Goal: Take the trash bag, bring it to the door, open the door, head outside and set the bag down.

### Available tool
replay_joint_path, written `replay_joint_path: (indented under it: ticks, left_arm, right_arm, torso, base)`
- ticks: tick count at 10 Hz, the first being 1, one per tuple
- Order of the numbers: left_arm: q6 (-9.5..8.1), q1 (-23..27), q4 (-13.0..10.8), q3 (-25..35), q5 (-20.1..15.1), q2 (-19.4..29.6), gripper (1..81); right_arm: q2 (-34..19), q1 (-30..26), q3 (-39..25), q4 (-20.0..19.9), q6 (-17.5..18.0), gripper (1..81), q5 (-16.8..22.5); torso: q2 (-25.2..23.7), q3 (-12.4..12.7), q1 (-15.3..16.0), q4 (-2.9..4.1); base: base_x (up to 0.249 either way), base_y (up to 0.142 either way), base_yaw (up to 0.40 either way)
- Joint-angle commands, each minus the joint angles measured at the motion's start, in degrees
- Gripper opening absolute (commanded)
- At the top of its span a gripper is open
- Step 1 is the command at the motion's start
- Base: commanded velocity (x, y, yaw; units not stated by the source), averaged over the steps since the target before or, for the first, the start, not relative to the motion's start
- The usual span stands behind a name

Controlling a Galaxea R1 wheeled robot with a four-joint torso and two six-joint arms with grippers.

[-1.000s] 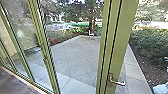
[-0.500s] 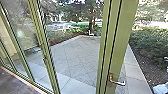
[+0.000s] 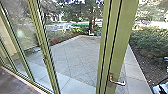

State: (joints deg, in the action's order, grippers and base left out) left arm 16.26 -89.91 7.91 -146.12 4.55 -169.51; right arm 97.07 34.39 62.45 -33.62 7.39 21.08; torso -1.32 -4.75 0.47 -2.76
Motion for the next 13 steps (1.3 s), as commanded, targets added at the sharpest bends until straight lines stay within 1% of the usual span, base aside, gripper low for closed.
replay_joint_path:
  ticks: [1,2,4,5,6,9,11,13]
  left_arm:
    - [0.09,1.8,-0.1,0.0,-3.6,-0.1,1.0]
    - [0.09,1.8,-0.1,0.0,-3.6,-0.2,1.0]
    - [0.09,1.8,-0.1,-0.3,-3.6,-0.2,1.0]
    - [0.09,1.8,-0.1,-0.5,-3.6,-0.2,1.0]
    - [0.09,1.8,0.0,-0.5,-3.6,-0.2,1.0]
    - [0.09,1.8,0.0,-0.5,-3.6,-0.2,1.0]
    - [0.09,1.8,0.0,-0.5,-3.6,-0.2,1.0]
    - [0.09,1.8,0.0,-0.5,-3.6,-0.2,1.0]
  right_arm:
    - [0.1,-7.3,2.3,-1.3,3.2,81.1,3.2]
    - [0.9,-8.4,3.2,-1.2,5.1,81.1,3.4]
    - [2.5,-11.7,4.6,-0.9,7.5,81.1,6.4]
    - [3.5,-13.1,5.4,-0.6,9.9,81.1,6.9]
    - [4.3,-13.9,6.2,-0.5,11.2,81.1,7.8]
    - [7.4,-15.5,9.1,-0.5,16.1,81.1,8.2]
    - [9.5,-17.0,11.7,-0.4,19.6,81.1,9.3]
    - [11.5,-18.1,13.7,-0.5,22.1,81.1,10.1]
  torso:
    - [0.0,0.0,0.0,0.0]
    - [0.0,0.0,0.0,0.0]
    - [0.0,0.0,0.0,0.0]
    - [0.0,0.0,0.0,0.0]
    - [0.0,0.0,0.0,0.0]
    - [0.0,0.0,0.0,0.0]
    - [0.0,0.0,0.0,0.0]
    - [0.0,0.0,0.0,0.0]
  base:
    - [0.0,0.0,0.0]
    - [0.0,0.0,0.0]
    - [0.0,0.0,0.0]
    - [0.0,0.0,0.0]
    - [0.0,0.0,0.0]
    - [0.0,0.0,0.0]
    - [0.0,0.0,0.0]
    - [0.0,0.0,0.0]
